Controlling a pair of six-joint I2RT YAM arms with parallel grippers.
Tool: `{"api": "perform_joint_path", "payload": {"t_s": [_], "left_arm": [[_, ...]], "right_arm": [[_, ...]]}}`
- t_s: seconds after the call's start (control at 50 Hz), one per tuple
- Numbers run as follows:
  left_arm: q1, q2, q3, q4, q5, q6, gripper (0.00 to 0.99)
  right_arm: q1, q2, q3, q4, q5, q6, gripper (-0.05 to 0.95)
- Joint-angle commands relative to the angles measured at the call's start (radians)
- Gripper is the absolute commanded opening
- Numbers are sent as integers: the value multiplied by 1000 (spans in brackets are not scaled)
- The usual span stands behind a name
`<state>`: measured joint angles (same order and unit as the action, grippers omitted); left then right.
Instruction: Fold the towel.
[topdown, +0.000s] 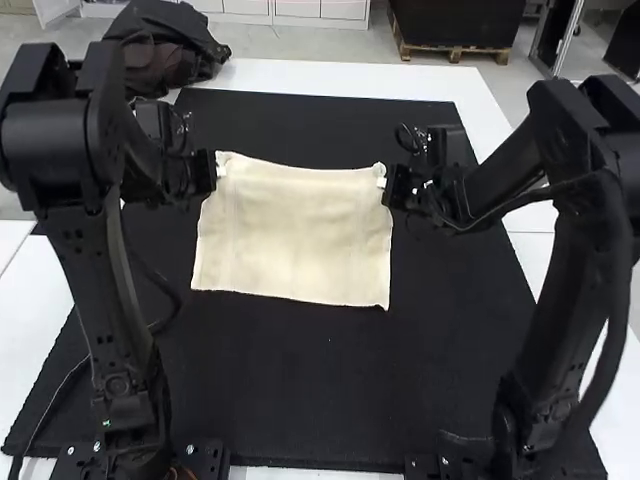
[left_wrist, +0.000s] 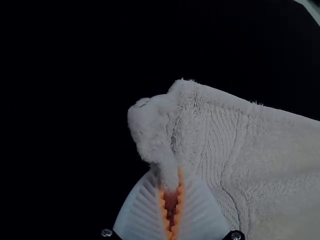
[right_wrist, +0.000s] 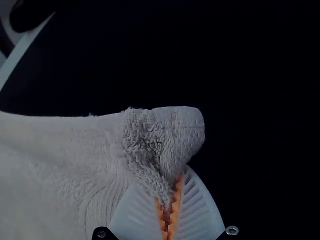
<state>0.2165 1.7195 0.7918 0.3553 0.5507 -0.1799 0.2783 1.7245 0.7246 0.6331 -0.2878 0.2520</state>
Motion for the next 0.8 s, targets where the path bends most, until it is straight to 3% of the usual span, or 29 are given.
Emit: {"api": "perform_joint_path", "payload": {"t_s": [0.0, 0.48, 0.78], "left_arm": [[1, -41, -29, -7, -12, 37, 30], [1, -181, -109, -70, -15, 85, 30], [-5, -239, -200, -101, -32, 131, 30]], "right_arm": [[-13, -52, -37, -7, 36, -25, -8], [-7, -189, -185, -50, 36, -33, -8], [58, -246, -254, -73, 49, -17, -8]]}}
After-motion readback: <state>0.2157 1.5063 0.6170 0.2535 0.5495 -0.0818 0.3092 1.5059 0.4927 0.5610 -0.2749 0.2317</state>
